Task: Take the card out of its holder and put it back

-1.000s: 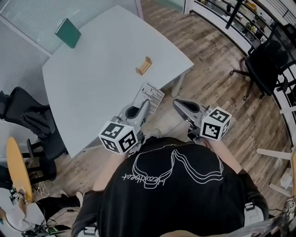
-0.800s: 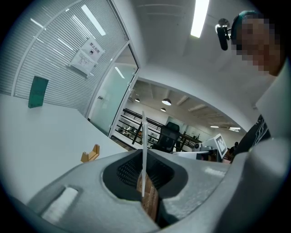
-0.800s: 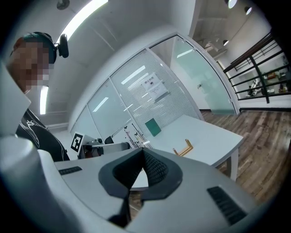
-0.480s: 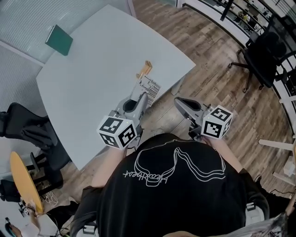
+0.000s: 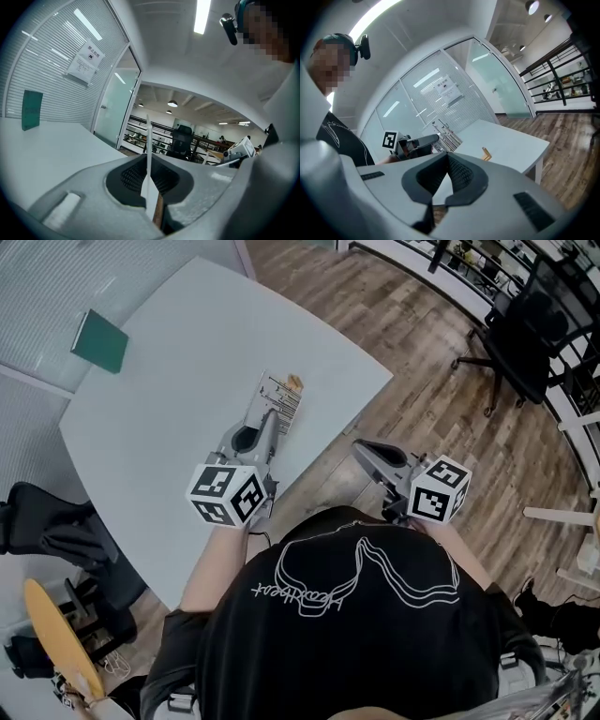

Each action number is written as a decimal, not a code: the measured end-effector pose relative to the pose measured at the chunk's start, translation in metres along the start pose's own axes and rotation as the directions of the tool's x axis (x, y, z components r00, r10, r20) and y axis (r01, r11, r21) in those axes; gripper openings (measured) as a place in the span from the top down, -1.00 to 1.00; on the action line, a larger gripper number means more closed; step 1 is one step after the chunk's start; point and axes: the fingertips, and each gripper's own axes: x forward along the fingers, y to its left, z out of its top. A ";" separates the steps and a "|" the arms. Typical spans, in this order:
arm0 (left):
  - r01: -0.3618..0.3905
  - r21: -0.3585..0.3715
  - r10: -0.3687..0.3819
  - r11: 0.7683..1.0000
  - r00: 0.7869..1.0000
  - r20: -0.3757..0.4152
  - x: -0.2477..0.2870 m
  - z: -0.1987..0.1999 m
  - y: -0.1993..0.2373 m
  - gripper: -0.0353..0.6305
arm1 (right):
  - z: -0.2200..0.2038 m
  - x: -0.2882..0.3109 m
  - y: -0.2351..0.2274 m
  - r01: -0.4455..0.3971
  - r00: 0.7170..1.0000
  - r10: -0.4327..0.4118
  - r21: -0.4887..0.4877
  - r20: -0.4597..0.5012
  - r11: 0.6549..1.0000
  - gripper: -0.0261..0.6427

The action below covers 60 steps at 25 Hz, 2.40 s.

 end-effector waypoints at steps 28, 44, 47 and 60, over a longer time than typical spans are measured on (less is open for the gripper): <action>-0.012 0.110 0.029 0.994 0.988 -0.152 0.105 -0.065 0.095 0.82 | -0.021 0.025 -0.056 0.102 0.995 -0.104 0.148 0.007 0.984 0.89; -0.007 0.106 0.024 0.994 0.986 -0.166 0.109 -0.067 0.095 0.82 | -0.023 0.026 -0.057 0.110 0.994 -0.113 0.167 0.005 0.980 0.89; -0.004 0.108 0.023 0.994 0.984 -0.179 0.111 -0.071 0.096 0.82 | -0.024 0.027 -0.057 0.112 0.993 -0.115 0.167 0.003 0.979 0.89; 0.004 0.113 0.025 0.994 0.969 -0.247 0.115 -0.102 0.097 0.82 | -0.032 0.022 -0.059 0.118 0.993 -0.122 0.188 0.008 0.975 0.89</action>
